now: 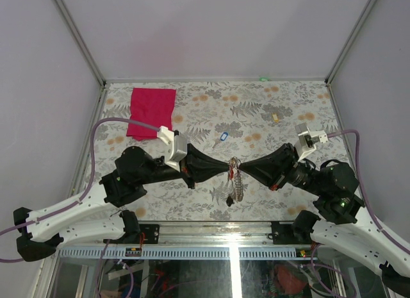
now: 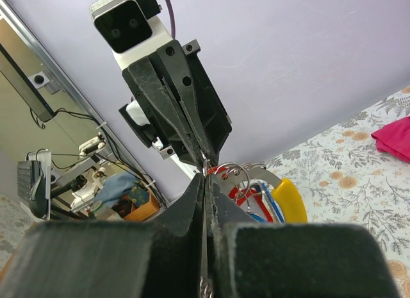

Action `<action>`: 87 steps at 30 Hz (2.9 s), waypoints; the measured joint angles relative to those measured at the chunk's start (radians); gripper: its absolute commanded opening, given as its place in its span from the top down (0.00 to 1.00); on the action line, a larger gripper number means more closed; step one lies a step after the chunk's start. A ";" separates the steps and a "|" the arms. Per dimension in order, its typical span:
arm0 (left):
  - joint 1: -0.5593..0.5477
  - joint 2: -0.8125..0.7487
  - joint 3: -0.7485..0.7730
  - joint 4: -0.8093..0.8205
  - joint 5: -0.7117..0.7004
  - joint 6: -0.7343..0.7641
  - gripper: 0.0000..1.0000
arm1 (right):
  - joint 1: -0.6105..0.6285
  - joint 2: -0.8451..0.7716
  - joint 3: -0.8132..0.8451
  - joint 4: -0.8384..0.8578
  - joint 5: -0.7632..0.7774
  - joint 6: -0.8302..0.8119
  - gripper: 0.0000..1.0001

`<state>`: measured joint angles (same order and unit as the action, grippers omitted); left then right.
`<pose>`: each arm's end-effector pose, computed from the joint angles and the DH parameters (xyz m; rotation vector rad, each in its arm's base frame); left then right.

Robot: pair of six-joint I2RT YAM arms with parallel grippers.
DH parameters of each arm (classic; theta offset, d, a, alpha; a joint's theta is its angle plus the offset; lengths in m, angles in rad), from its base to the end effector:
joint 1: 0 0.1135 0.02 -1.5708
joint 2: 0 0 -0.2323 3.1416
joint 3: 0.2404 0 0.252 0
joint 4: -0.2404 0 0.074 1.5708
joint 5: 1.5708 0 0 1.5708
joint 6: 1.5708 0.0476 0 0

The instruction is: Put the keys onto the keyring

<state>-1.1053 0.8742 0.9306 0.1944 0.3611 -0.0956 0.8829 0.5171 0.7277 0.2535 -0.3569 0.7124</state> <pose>0.0868 -0.2102 0.3948 0.9725 1.0740 -1.2392 0.0830 0.1272 0.3913 -0.4667 1.2057 1.5943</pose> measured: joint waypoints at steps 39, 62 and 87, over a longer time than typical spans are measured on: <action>0.000 0.037 0.005 0.000 0.017 -0.001 1.00 | 0.000 -0.032 -0.064 0.029 0.023 0.020 1.00; 0.000 0.039 0.006 0.000 0.024 -0.001 1.00 | 0.000 -0.055 -0.072 0.028 0.073 0.045 1.00; 0.000 0.039 0.006 0.008 0.030 -0.005 0.73 | 0.000 -0.059 -0.081 0.152 0.145 0.014 1.00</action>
<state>-1.1053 0.9134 0.9367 0.2028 0.3908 -0.1005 0.8833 0.4583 0.6464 0.4053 -0.2119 0.7269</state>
